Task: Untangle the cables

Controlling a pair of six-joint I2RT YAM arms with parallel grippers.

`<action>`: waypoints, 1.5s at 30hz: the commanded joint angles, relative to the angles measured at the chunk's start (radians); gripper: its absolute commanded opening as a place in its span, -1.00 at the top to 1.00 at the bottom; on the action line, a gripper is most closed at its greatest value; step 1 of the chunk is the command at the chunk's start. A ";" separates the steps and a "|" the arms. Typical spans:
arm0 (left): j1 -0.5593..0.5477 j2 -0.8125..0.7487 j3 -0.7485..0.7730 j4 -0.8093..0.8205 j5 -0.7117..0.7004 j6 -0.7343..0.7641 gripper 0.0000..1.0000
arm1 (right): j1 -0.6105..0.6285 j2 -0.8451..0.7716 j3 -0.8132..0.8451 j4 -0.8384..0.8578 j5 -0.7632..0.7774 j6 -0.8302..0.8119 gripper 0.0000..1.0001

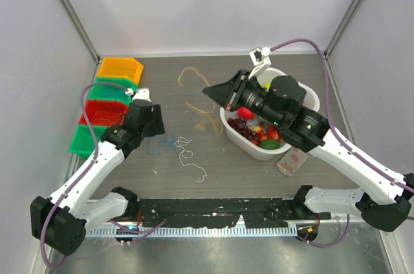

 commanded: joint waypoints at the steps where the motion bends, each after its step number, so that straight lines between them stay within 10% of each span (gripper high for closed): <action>1: -0.004 -0.073 0.059 -0.058 0.022 0.002 -0.26 | -0.009 0.057 0.042 0.014 -0.048 -0.084 0.99; 12: -0.007 -0.419 -0.102 0.432 0.712 -0.067 -0.91 | -0.069 0.193 0.068 0.126 -0.039 -0.019 0.99; 23: -0.135 -0.166 0.087 0.385 0.612 0.218 -0.80 | -0.093 0.308 0.126 0.143 -0.163 0.175 0.99; 29: -0.135 -0.213 0.124 0.295 0.671 0.286 -0.34 | -0.113 0.306 0.106 0.141 -0.197 0.203 0.99; 45: -0.135 -0.098 0.204 0.296 0.705 0.318 -0.48 | -0.142 0.335 0.091 0.216 -0.307 0.252 0.99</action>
